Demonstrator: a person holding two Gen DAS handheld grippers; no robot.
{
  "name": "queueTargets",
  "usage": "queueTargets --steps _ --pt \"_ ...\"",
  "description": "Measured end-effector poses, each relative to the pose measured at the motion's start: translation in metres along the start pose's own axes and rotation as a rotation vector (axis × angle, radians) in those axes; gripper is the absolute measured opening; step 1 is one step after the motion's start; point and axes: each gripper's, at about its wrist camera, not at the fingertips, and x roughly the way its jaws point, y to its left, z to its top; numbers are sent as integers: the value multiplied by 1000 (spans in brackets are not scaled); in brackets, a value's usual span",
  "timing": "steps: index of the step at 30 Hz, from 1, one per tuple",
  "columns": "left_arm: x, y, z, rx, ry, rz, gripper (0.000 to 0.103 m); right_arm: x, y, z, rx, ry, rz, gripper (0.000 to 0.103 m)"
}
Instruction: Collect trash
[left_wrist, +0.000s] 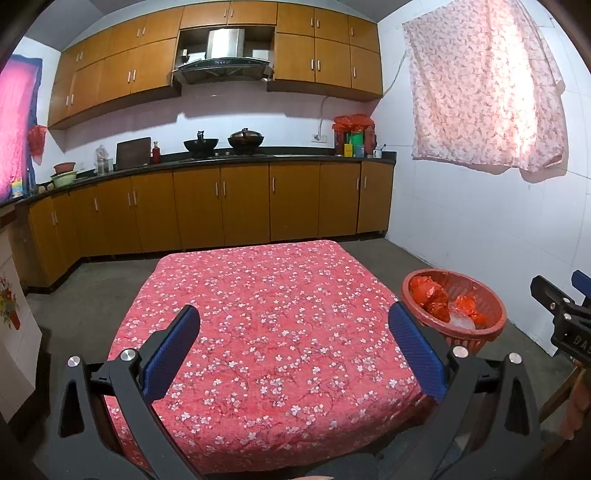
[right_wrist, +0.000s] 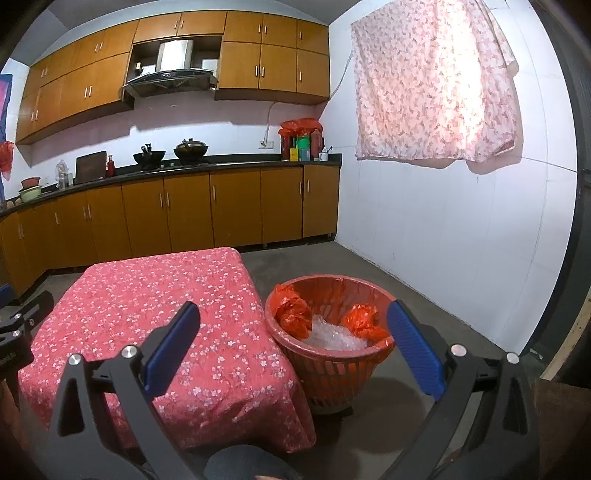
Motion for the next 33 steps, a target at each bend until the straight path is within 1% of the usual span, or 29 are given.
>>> queueTargets --steps 33 --pt "-2 -5 -1 4 5 -5 101 3 -1 -8 11 11 -1 99"
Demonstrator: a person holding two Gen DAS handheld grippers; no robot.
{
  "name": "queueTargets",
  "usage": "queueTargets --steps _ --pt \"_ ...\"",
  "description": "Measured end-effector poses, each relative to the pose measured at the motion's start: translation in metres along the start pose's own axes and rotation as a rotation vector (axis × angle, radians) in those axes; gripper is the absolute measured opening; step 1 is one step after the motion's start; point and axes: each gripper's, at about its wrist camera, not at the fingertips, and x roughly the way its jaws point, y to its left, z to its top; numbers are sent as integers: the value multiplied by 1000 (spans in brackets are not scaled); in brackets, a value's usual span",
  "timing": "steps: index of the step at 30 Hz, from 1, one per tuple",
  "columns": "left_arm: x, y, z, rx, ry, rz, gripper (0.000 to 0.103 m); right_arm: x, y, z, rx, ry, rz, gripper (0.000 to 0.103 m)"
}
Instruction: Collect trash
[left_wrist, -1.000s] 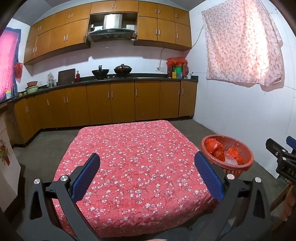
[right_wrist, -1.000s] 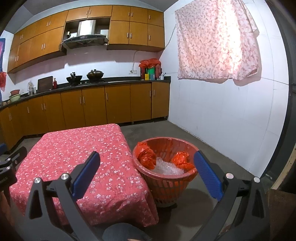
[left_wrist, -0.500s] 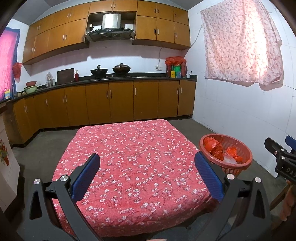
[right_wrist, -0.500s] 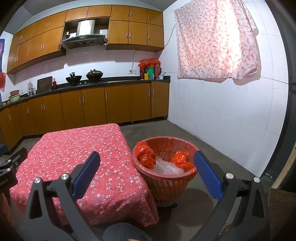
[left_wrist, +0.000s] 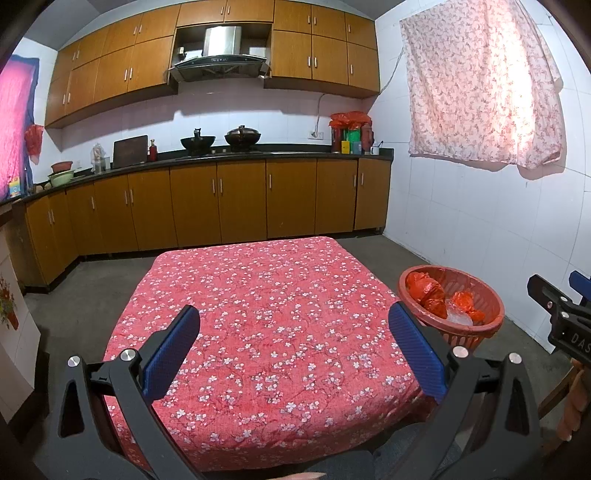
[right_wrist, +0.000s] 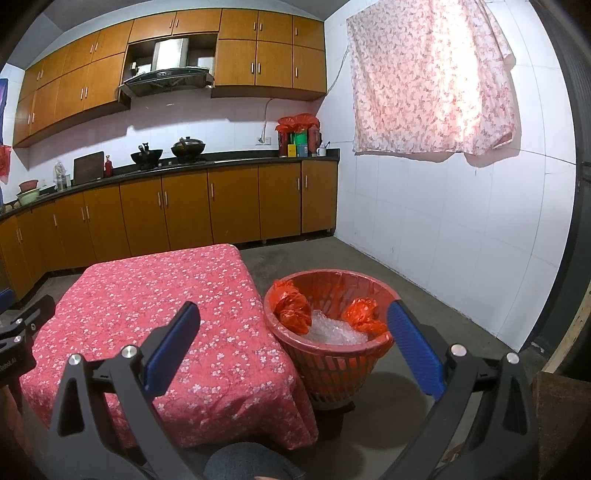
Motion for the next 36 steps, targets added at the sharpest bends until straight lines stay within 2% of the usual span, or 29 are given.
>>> queueTargets --steps 36 --pt "1 -2 -4 -3 10 -1 101 1 1 -2 4 6 0 99"
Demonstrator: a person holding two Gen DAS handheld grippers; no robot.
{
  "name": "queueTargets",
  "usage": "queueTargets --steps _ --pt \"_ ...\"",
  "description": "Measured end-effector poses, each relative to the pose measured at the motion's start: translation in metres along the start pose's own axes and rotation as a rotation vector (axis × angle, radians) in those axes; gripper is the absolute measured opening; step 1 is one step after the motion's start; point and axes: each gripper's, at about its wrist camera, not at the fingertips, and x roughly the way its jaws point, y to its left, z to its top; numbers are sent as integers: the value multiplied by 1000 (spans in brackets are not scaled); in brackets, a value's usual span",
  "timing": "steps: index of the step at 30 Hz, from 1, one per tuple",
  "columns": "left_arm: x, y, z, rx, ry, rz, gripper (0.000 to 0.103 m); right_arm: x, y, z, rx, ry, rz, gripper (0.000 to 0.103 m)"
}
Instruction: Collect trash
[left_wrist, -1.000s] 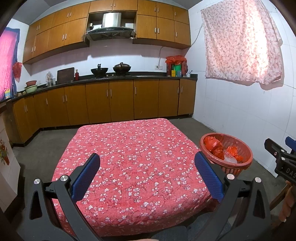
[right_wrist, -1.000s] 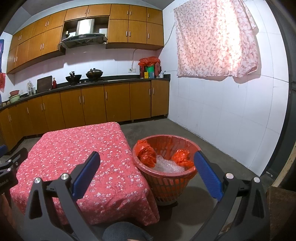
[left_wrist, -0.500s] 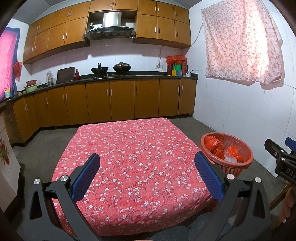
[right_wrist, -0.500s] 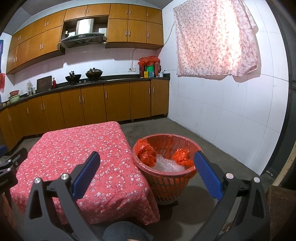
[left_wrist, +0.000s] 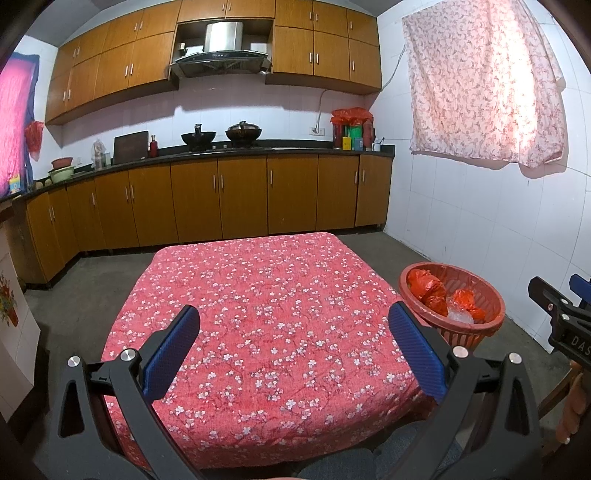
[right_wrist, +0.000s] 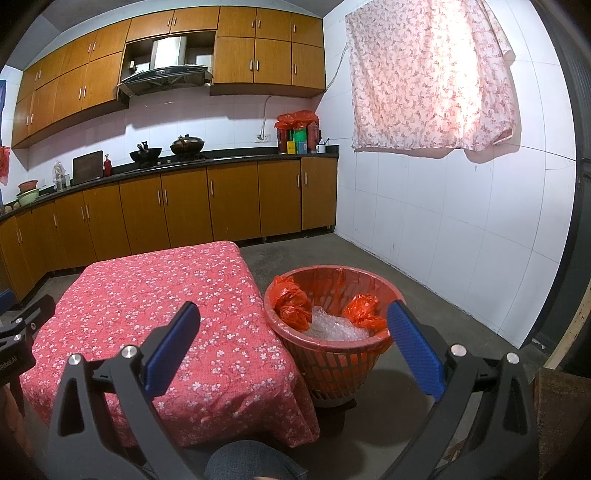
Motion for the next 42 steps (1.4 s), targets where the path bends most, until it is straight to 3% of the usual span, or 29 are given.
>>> queueTargets --steps 42 --pt "3 -1 -10 -13 18 0 101 -1 2 -7 11 8 -3 99"
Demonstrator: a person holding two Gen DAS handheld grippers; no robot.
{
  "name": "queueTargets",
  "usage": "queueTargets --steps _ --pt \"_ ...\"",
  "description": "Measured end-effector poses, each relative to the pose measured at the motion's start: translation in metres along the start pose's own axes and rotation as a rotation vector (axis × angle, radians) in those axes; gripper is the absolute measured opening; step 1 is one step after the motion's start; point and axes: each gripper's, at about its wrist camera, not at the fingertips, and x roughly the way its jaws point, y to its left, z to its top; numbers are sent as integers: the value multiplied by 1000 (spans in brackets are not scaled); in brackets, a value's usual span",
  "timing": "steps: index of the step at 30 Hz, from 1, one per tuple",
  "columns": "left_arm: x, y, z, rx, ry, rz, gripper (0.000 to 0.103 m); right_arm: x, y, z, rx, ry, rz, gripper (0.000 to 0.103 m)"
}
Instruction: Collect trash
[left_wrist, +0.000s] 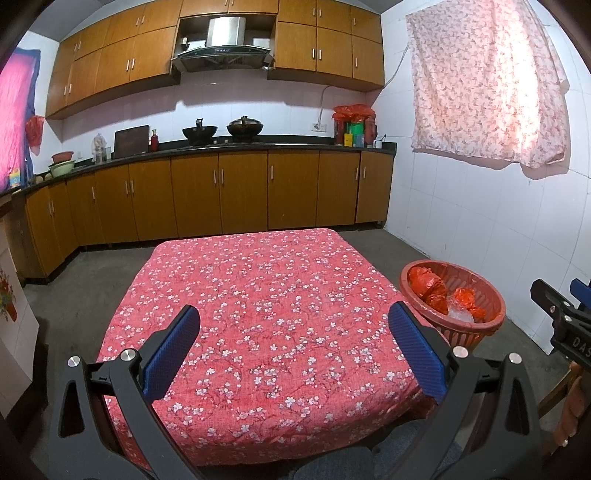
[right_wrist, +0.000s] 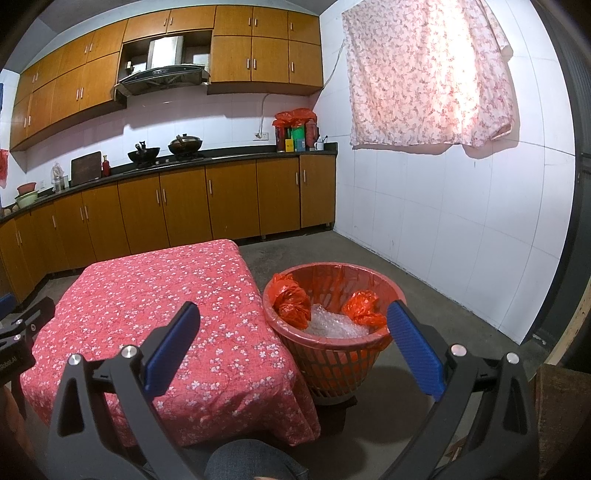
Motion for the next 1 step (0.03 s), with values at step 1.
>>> queueTargets --steps 1 --pt "-1 0 -1 1 0 1 101 0 1 -1 1 0 0 99"
